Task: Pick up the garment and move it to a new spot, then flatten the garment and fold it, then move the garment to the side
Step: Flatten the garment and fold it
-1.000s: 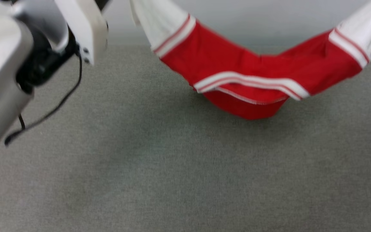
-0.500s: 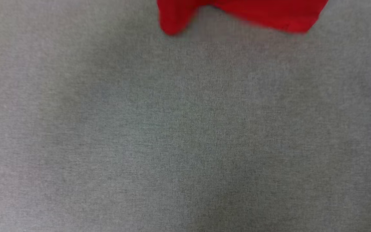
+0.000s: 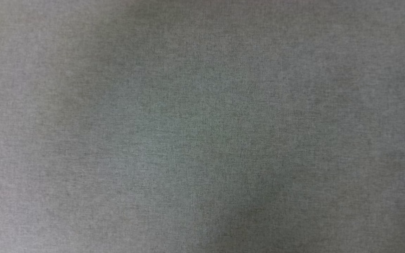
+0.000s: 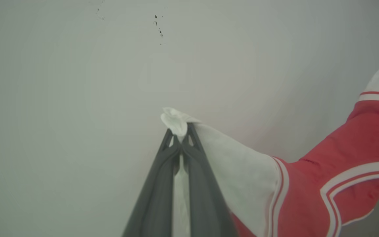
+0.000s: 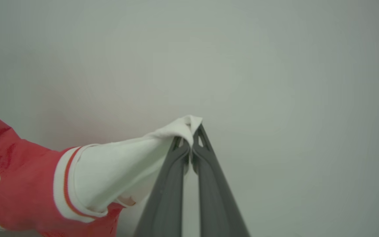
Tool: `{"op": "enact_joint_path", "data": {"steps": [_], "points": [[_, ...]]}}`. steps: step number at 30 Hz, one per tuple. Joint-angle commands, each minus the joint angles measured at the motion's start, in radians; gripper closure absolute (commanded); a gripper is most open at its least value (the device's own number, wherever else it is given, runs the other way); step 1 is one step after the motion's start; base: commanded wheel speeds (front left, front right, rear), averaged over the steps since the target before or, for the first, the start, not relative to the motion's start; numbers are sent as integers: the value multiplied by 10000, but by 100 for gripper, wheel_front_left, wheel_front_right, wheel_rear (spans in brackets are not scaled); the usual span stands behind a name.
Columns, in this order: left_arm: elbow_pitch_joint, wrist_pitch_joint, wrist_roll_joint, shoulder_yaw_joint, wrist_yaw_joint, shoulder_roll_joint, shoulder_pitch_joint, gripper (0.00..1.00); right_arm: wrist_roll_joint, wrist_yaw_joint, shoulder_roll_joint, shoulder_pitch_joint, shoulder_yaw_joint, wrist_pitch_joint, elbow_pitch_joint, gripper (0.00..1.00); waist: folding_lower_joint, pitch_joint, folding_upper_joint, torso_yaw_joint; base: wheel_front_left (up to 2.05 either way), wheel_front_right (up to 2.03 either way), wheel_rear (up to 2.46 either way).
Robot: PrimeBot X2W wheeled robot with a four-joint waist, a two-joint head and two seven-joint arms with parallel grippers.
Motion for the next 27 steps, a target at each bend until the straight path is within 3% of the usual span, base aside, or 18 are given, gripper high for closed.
{"op": "enact_joint_path", "data": {"steps": [1,9,17,21,27], "points": [[48,-48,-50,-19,-18,5,216,100,28,-14,25,229,31,-61,75,100,-2,-58,0,-5,0,0,0],[545,-912,-477,-569,-198,-14,2547,100,847,-14,251,2677,1151,-1346,945,100,-2,-1071,0,-53,0,0,0],[123,-1731,-1237,-809,-131,419,6065,100,2061,-14,6,6141,2403,-2152,348,100,-2,-2544,0,-124,0,0,0],[-526,-1923,-1825,-741,195,810,8208,100,2606,-14,-422,8037,2688,-2250,-415,100,-2,-3305,0,-117,0,0,0],[-2137,-1995,-2481,-712,1116,1747,11103,100,3254,-14,-1233,10718,2468,-1910,-1578,100,-2,-4372,0,-163,0,0,0]]}}
